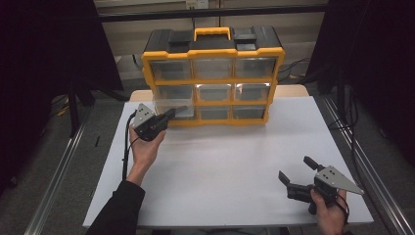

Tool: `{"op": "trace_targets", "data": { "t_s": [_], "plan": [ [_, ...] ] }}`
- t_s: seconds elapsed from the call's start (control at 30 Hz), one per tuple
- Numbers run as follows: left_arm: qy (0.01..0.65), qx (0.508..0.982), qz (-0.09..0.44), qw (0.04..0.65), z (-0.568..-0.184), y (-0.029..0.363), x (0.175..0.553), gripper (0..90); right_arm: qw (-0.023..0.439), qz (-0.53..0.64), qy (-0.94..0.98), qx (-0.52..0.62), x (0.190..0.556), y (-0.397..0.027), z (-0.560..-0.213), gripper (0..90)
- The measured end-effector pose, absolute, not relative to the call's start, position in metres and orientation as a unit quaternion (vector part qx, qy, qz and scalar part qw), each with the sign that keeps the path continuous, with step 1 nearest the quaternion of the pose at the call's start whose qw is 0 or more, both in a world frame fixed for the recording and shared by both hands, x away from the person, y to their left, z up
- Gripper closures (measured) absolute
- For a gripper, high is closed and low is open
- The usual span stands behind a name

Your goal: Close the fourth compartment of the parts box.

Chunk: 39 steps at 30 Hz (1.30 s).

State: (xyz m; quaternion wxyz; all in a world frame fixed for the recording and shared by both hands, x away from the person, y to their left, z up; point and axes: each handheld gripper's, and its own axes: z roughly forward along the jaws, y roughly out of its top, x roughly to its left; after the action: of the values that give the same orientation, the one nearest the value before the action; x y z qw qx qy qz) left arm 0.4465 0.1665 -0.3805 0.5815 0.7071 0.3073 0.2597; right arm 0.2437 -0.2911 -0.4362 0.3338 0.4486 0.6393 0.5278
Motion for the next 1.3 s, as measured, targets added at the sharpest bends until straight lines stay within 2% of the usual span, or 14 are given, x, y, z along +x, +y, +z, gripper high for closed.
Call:
{"op": "trace_targets", "data": {
  "t_s": [1.3],
  "plan": [
    [0.314, 0.698, 0.254, 0.591, -0.376, 0.162, 0.458, 90.0, 0.333, 0.529, 0.639, 0.448, 0.244, -0.291, -0.436, 0.4]
  ]
}}
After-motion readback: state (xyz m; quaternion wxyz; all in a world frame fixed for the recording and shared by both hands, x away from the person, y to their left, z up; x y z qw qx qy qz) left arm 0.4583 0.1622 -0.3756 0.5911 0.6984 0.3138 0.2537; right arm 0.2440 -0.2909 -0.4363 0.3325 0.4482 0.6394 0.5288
